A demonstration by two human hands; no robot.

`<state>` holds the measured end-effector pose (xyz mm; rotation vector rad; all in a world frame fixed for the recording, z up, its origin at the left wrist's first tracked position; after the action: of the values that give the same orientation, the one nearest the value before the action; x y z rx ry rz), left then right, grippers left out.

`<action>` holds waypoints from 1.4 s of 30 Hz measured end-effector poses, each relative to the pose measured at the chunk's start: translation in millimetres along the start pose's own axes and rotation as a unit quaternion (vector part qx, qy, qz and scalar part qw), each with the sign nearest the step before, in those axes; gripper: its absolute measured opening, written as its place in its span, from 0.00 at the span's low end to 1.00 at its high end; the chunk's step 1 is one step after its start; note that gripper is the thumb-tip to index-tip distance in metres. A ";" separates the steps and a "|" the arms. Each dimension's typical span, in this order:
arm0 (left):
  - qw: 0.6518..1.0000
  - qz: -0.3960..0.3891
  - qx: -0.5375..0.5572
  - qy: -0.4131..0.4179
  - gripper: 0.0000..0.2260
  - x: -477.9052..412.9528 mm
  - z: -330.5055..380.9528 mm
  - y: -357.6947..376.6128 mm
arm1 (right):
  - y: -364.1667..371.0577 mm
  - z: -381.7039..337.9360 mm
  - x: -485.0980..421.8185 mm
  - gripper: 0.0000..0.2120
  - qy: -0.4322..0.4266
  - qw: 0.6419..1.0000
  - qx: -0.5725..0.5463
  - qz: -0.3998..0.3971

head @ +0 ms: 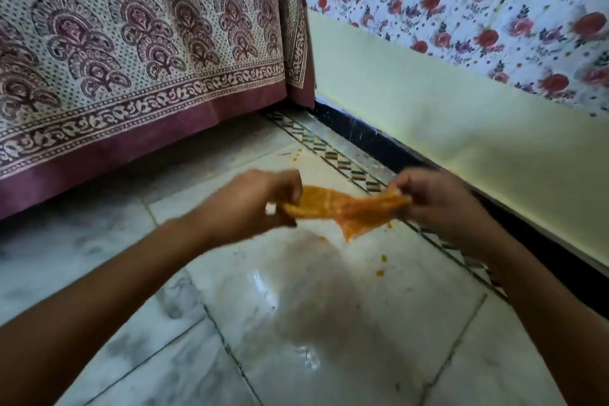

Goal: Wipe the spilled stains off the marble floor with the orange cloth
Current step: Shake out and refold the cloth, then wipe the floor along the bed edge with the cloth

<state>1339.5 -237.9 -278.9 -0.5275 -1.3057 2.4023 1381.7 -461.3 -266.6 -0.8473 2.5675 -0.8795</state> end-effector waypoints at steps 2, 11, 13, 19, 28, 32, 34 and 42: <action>0.998 -0.052 0.020 -0.019 0.18 19.6 -6.9 38.6 | 33.6 29.0 23.7 0.16 0.062 0.996 -0.002 -0.070; 0.953 -0.005 0.001 -0.304 0.24 45.1 -108.6 169.6 | 177.4 114.6 -22.2 0.27 0.204 0.953 0.224 -0.004; 0.946 0.007 -0.030 -0.321 0.23 51.7 -117.0 183.4 | 228.5 112.4 -11.0 0.27 0.158 0.940 0.291 -0.088; 0.949 -0.039 -0.143 -0.279 0.28 61.0 -133.4 222.9 | 147.4 213.8 59.7 0.32 0.195 0.906 0.372 -0.050; 0.955 0.000 -0.145 -0.260 0.25 5.8 -163.2 210.1 | 167.6 197.4 58.4 0.36 0.108 0.902 0.397 -0.132; 0.955 -0.020 -0.147 -0.258 0.25 3.1 -162.3 217.2 | 89.3 261.0 -19.9 0.34 0.269 0.886 0.378 -0.022; 0.955 -0.022 -0.151 -0.256 0.25 0.7 -160.9 215.9 | 95.3 267.2 -93.2 0.33 0.330 0.882 0.338 0.003; 0.955 -0.020 -0.134 -0.264 0.25 8.0 -166.8 211.8 | 180.0 198.0 0.9 0.33 0.054 0.922 0.364 -0.119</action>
<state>1385.3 -222.7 -544.2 0.0966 -1.8537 2.4350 1390.9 -437.7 -533.0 -0.8785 1.9572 -1.8310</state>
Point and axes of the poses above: each hand's wrist, its own x-axis away from the middle knuckle, its own y-axis out of the palm, z = x × y, the point moved 5 cm from there along -x, towards the middle knuckle, and after that the axes turned 9 degrees about -z, right-handed, at the moved point
